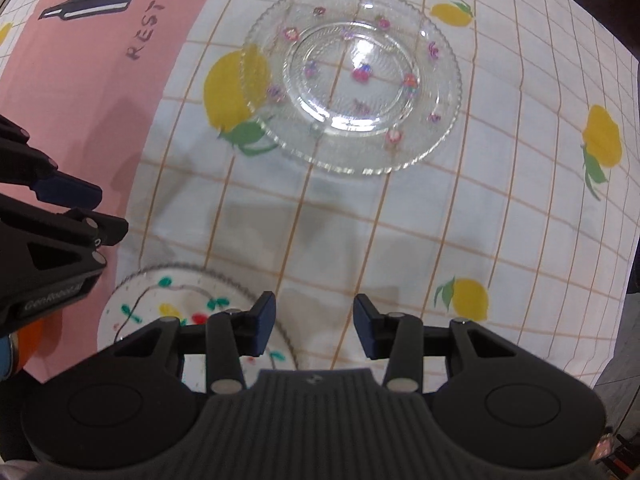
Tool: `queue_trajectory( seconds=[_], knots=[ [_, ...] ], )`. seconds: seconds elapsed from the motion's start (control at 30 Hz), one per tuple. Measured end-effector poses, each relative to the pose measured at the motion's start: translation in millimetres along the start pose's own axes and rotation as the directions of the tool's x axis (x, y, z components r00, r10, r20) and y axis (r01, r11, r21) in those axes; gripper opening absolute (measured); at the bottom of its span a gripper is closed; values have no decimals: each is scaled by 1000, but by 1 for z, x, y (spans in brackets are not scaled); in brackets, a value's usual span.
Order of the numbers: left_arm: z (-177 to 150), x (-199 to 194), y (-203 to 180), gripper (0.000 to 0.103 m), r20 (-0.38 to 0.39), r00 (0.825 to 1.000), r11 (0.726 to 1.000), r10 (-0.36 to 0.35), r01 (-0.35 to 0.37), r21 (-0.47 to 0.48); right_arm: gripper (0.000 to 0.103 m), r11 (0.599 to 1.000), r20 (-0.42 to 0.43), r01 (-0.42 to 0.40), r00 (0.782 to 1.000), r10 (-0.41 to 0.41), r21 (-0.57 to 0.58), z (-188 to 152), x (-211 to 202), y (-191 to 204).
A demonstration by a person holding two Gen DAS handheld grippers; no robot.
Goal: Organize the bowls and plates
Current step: 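Move both grippers toward the remaining clear dotted glass plate, then close both grippers on the rim of the clear glass plate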
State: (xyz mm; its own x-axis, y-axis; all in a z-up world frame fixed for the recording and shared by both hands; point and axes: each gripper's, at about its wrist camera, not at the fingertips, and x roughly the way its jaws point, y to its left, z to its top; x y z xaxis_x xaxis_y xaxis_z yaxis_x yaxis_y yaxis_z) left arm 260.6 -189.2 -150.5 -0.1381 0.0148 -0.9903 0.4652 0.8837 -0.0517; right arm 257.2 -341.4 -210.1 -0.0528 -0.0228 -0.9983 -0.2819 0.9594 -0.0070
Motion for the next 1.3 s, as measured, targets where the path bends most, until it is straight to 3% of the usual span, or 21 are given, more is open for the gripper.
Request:
queue_trajectory(
  seconds=[0.5, 0.73, 0.87, 1.13, 1.2, 1.3],
  knots=[
    [45, 0, 20, 31, 5, 999, 999, -34, 34, -19, 42, 1000, 0, 12, 1000, -12, 4, 48, -7, -15],
    [67, -16, 33, 37, 85, 992, 993, -88, 94, -68, 43, 998, 35, -13, 999, 11, 66, 69, -26, -35],
    [77, -18, 38, 38, 154, 982, 987, -110, 126, -99, 43, 992, 72, -60, 996, 52, 115, 84, -31, -50],
    [85, -16, 43, 38, 303, 938, 959, -165, 224, -171, 41, 969, 158, -139, 982, 107, 204, 95, -13, -81],
    [91, -3, 38, 38, 320, 933, 955, -167, 234, -184, 32, 959, 174, -165, 977, 126, 231, 94, -11, -88],
    [91, -3, 44, 37, 349, 919, 941, -184, 267, -209, 31, 941, 203, -210, 966, 159, 264, 89, -11, -97]
  ],
)
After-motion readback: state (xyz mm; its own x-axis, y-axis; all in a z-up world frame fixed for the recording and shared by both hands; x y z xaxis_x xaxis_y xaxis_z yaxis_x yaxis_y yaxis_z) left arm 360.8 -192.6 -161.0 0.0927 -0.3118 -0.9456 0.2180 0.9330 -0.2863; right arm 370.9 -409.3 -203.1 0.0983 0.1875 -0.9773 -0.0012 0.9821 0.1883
